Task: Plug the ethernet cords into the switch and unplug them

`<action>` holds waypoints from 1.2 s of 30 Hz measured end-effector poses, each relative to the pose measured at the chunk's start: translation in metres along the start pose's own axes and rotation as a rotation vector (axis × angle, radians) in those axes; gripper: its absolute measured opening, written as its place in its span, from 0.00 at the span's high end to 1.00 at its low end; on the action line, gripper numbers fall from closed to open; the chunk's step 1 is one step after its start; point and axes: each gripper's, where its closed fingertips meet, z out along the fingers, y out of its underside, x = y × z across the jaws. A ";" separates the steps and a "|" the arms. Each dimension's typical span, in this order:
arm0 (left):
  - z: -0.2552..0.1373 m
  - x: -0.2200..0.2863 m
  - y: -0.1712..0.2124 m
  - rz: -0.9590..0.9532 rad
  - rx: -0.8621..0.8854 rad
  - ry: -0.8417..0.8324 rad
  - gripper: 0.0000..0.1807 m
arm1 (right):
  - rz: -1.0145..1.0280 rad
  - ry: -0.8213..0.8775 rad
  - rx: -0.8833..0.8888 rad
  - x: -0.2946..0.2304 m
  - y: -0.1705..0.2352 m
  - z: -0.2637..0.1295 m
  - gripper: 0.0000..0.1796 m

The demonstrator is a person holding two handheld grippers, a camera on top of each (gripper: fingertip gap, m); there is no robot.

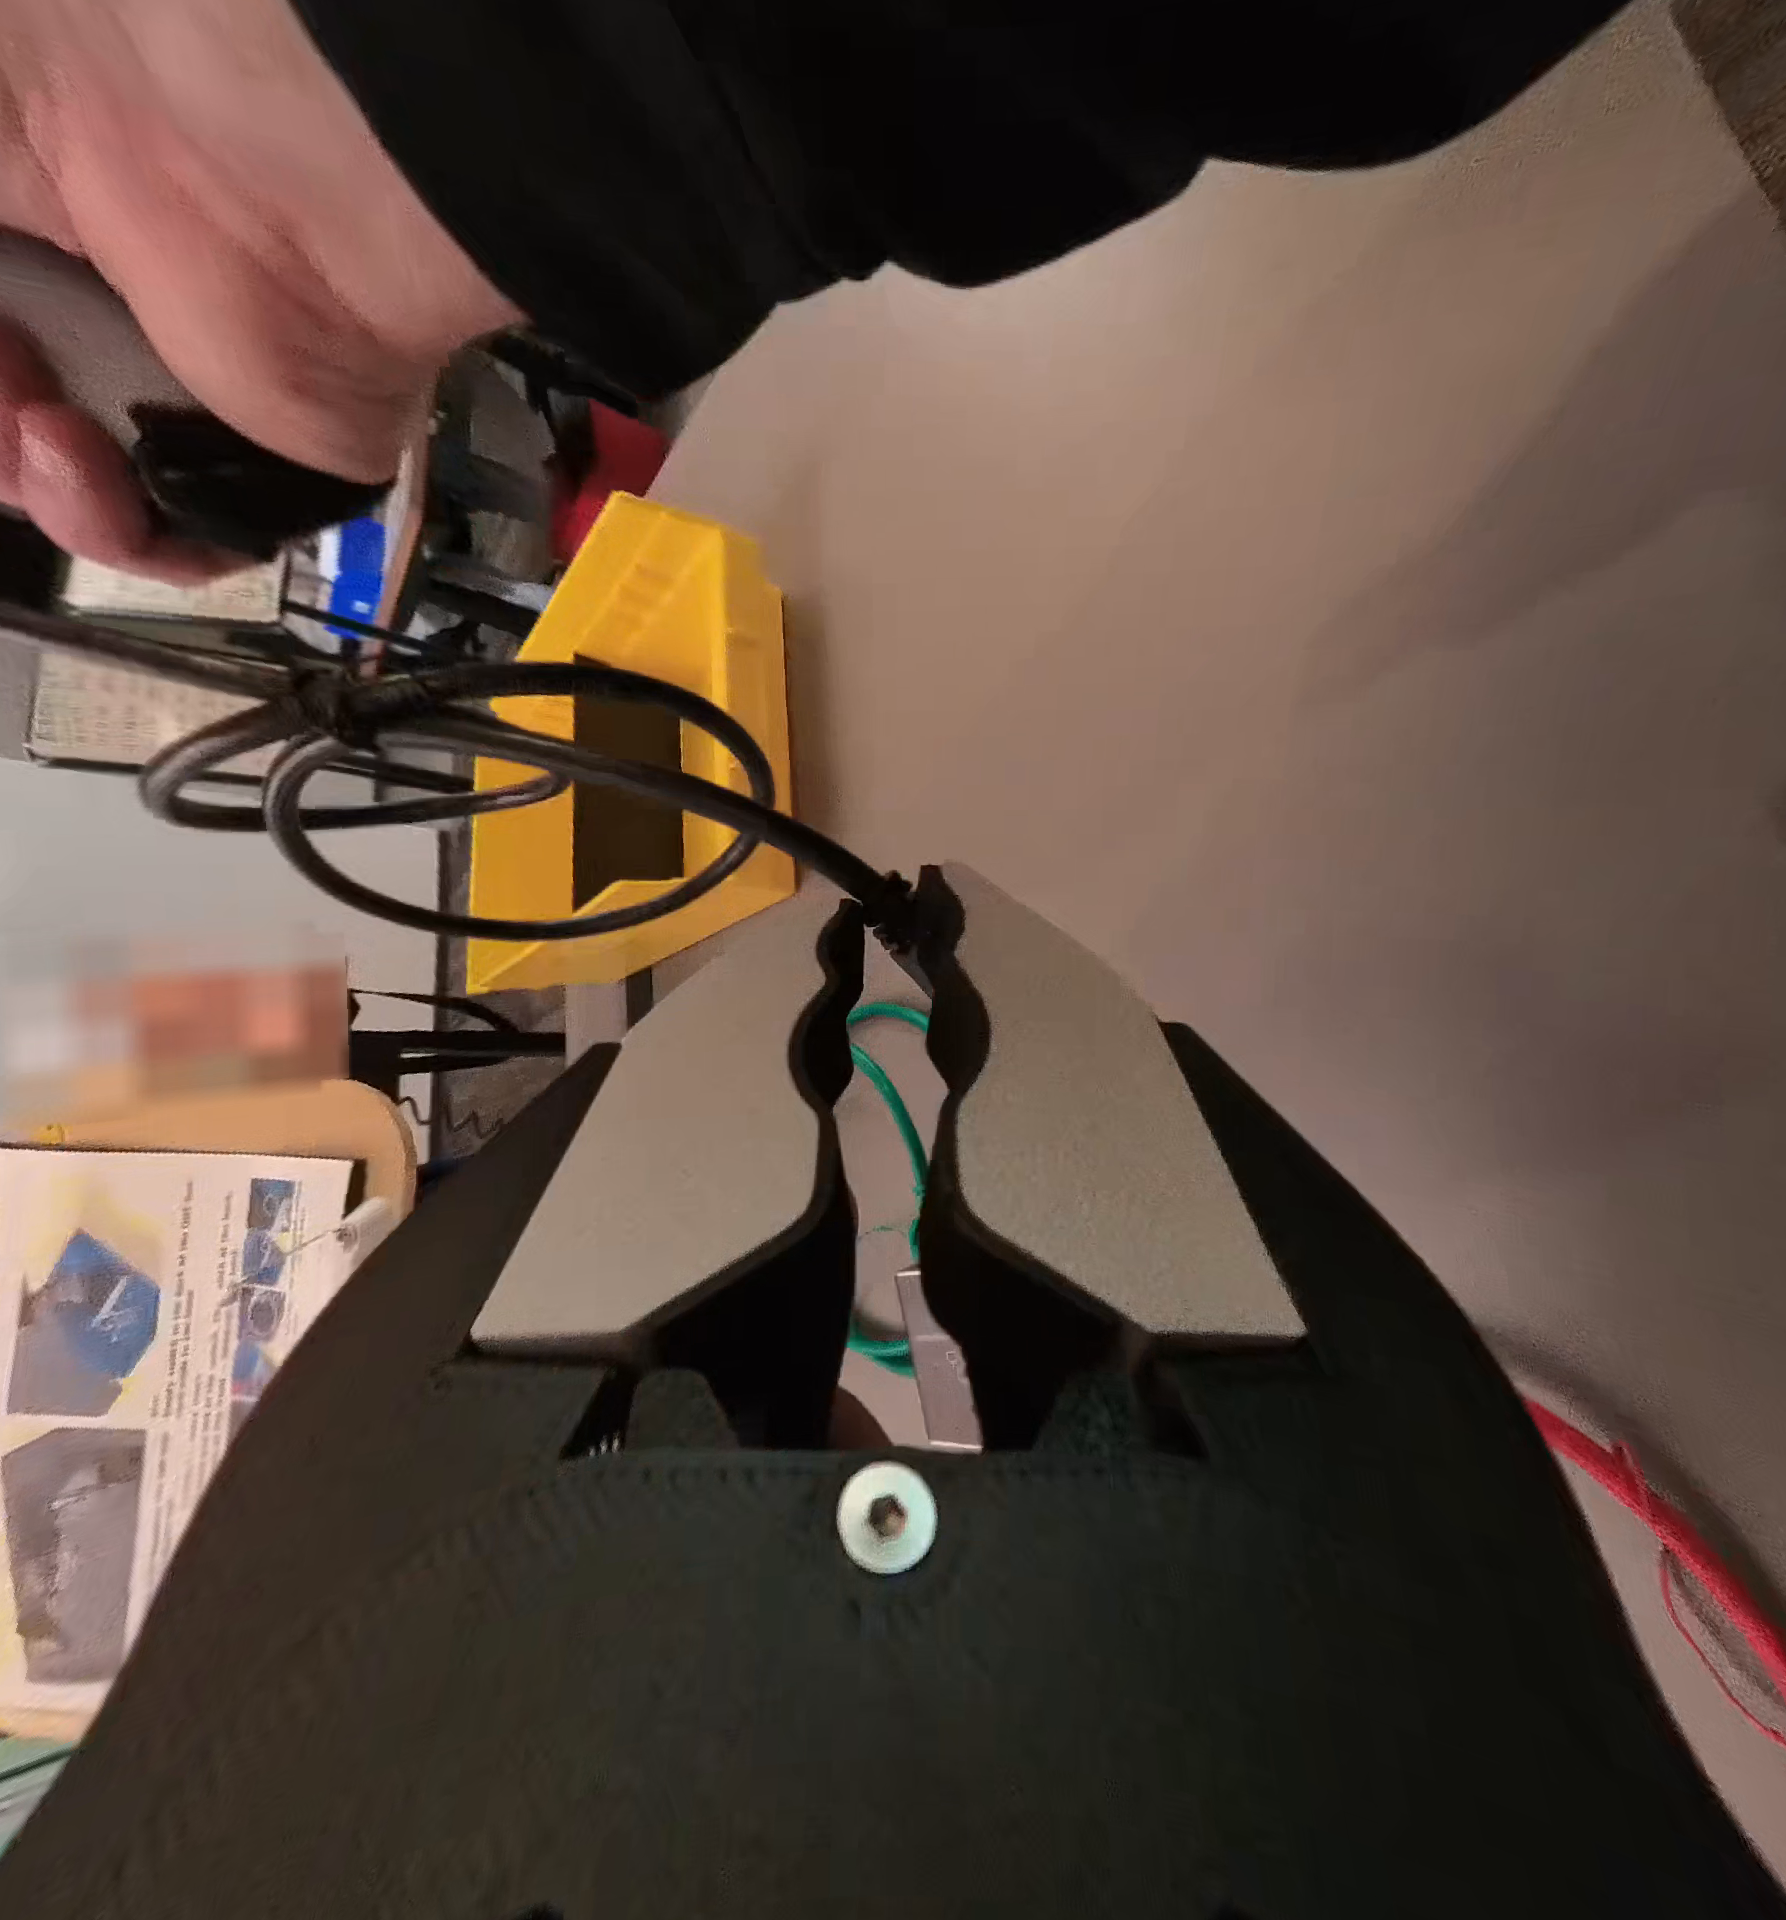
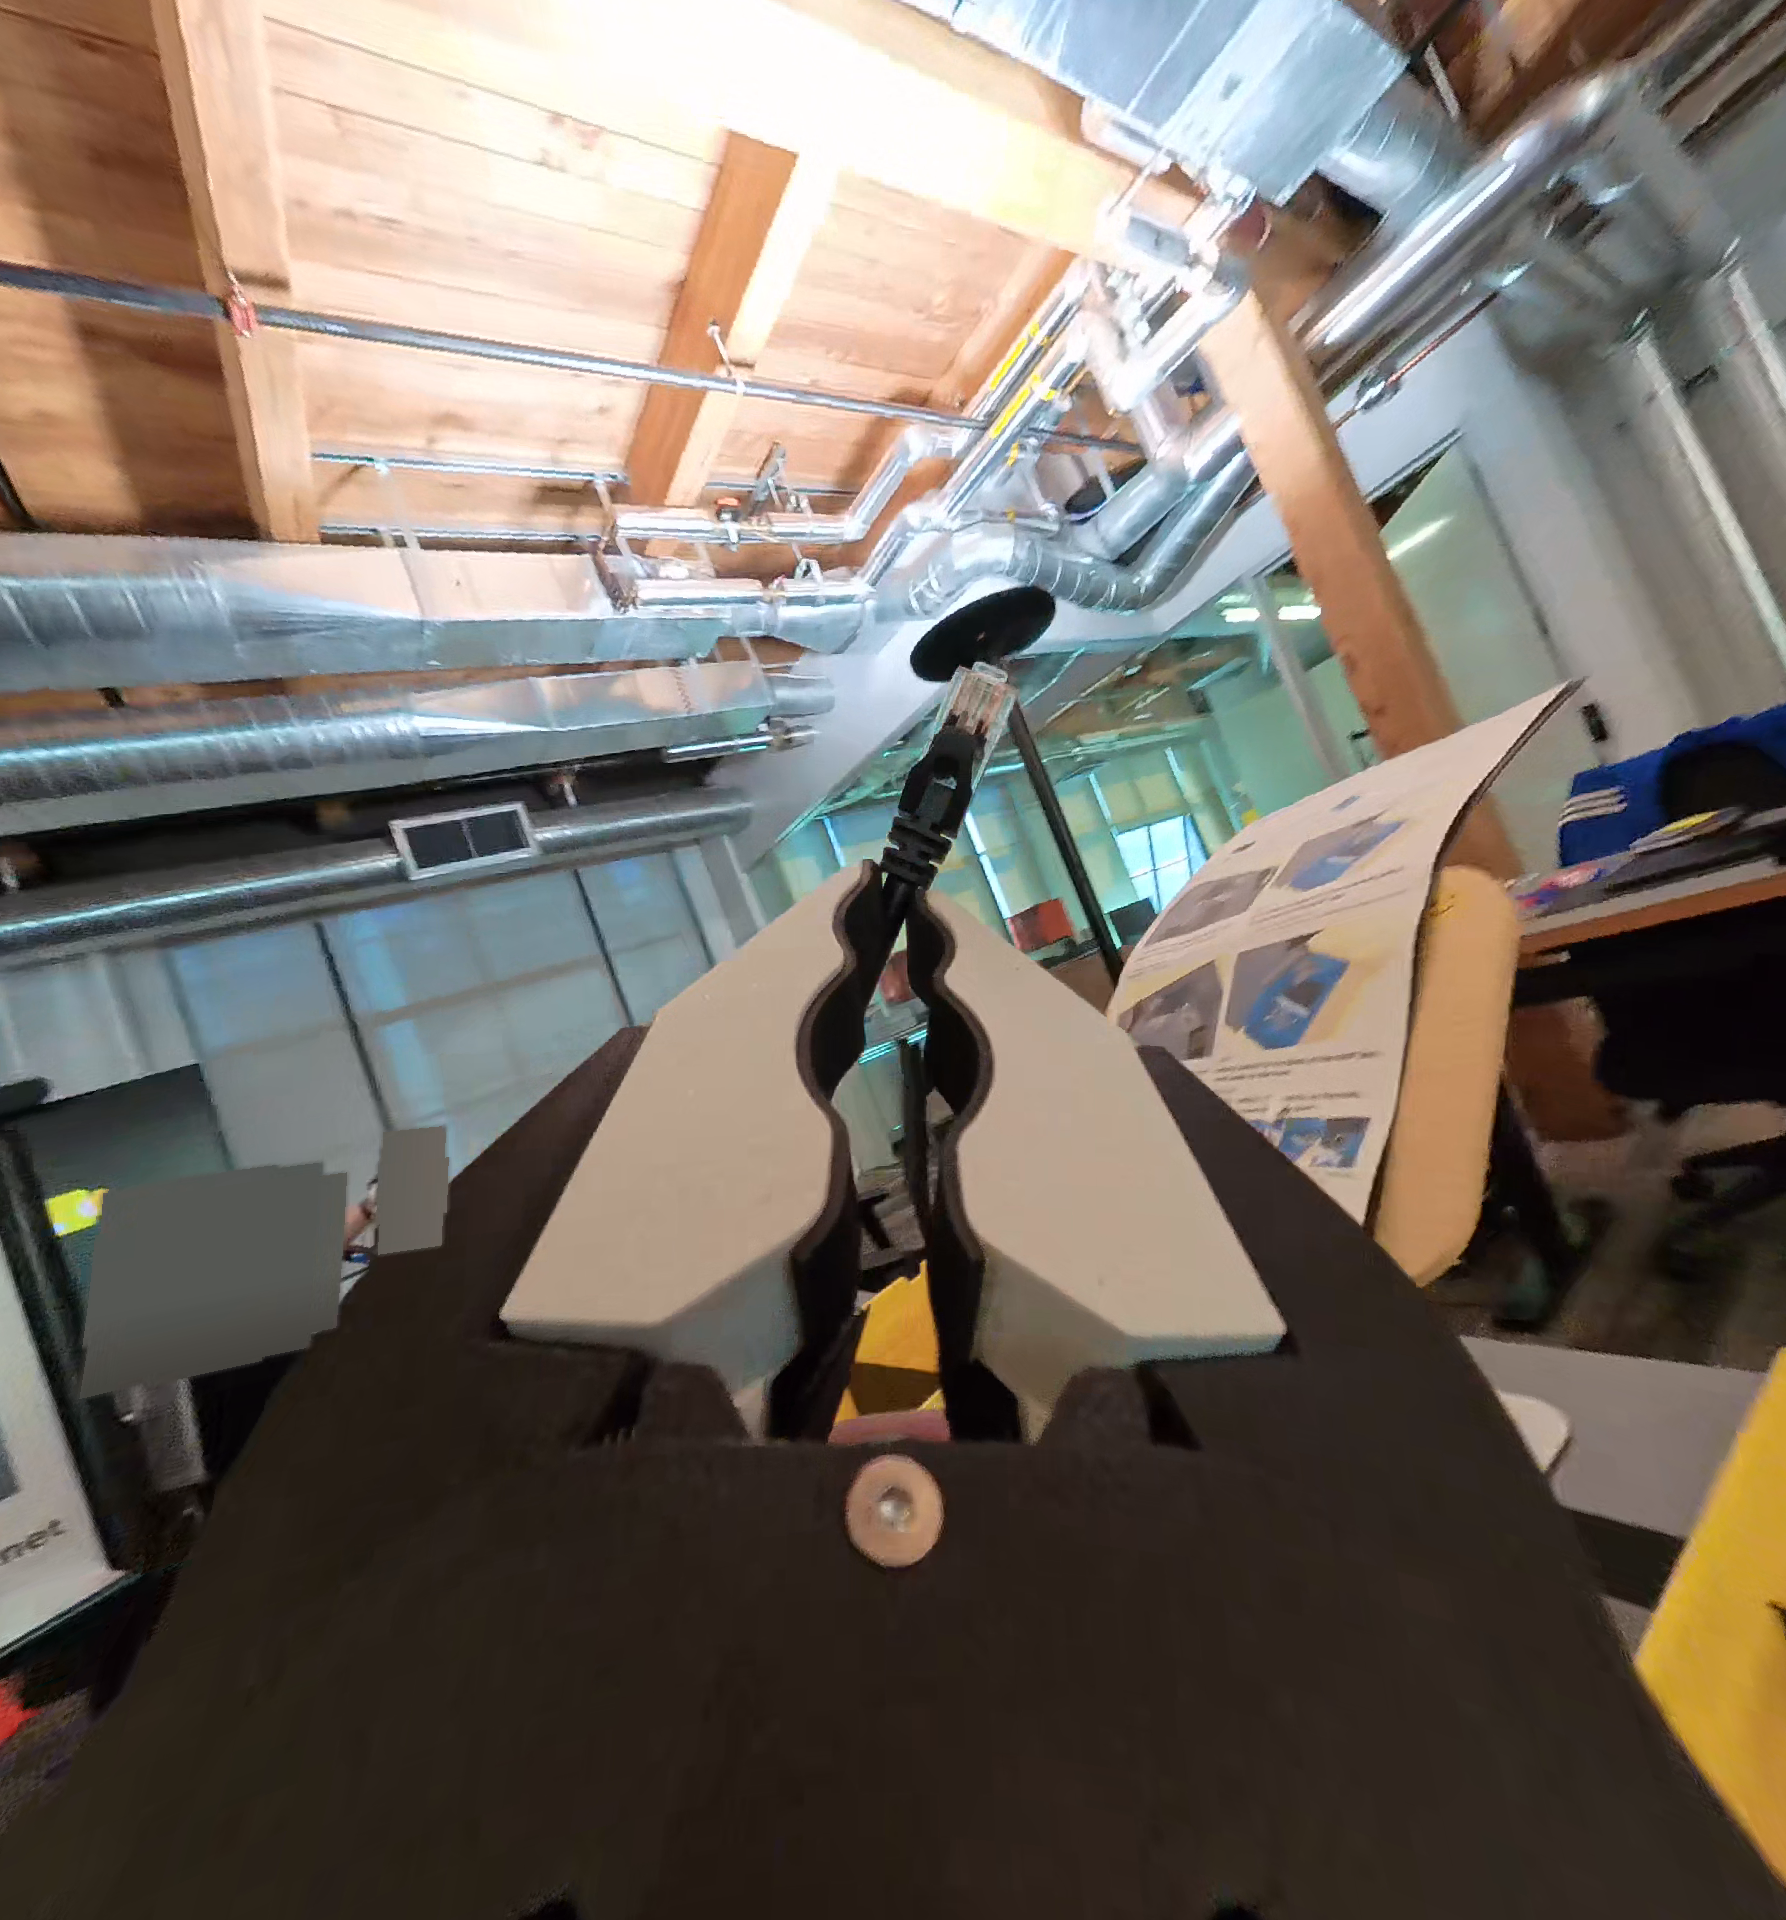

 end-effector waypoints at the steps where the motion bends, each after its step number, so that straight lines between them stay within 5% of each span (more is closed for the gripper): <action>1: -0.001 -0.005 0.000 -0.005 0.000 -0.004 0.95 | -0.018 0.002 0.012 -0.001 -0.006 -0.002 1.00; 6: 0.001 -0.010 0.017 -0.078 0.000 0.023 0.94 | -0.113 -0.143 -0.083 -0.048 0.003 0.011 0.99; 11: -0.054 -0.046 0.030 -0.426 0.208 0.123 0.65 | -0.260 -0.250 -0.217 -0.076 0.010 0.007 0.99; 14: -0.086 -0.087 0.040 -0.474 0.265 -0.047 0.67 | -0.363 -0.324 -0.328 -0.094 0.023 0.002 1.00; 21: -0.113 -0.138 0.028 -0.227 0.165 -0.383 0.70 | -0.612 -0.464 -0.704 -0.110 0.095 -0.020 0.99; 36: -0.087 -0.136 0.008 0.124 0.055 -0.466 0.66 | -0.488 -0.730 -1.088 -0.108 0.193 -0.063 0.99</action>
